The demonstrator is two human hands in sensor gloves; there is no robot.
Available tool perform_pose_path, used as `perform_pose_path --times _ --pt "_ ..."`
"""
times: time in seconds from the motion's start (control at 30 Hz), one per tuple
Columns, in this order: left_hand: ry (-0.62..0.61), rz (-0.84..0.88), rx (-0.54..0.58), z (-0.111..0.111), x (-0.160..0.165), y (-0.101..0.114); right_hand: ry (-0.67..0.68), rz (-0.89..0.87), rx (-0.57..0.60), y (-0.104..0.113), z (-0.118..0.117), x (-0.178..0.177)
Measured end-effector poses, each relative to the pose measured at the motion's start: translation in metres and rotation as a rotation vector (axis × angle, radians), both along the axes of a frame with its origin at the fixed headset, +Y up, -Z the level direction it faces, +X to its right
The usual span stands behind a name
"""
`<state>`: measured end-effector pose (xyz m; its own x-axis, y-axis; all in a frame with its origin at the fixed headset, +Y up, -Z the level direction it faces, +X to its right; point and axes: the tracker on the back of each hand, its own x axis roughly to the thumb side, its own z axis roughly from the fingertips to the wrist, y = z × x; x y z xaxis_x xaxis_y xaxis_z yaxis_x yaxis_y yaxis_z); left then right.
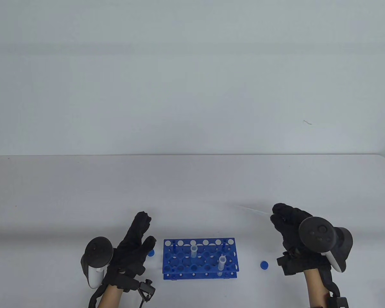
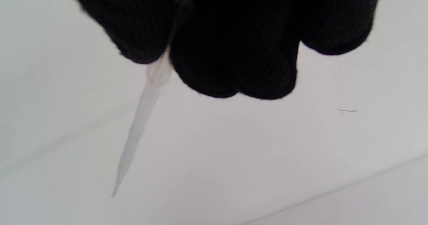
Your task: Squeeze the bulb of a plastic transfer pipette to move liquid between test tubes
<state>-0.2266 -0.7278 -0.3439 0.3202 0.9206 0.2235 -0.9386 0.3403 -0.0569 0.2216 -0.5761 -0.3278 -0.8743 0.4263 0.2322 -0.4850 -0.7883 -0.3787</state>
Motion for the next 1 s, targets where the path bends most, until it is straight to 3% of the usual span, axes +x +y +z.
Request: perform_pose_path --times 0.1,0.27,0.53,1.0 --pt "0.0 0.0 -0.001 0.0 0.0 0.0 0.102 0.096 0.006 0.034 0.009 -0.035" --pt "0.0 -0.002 -0.002 0.0 0.0 0.0 0.173 0.311 -0.007 0.056 0.018 -0.096" --pt "-0.005 -0.001 -0.005 -0.001 0.001 0.001 0.253 0.511 0.039 0.032 0.014 -0.151" --pt "-0.008 -0.007 -0.006 -0.002 0.002 0.0 0.302 0.647 0.086 0.003 0.006 -0.178"
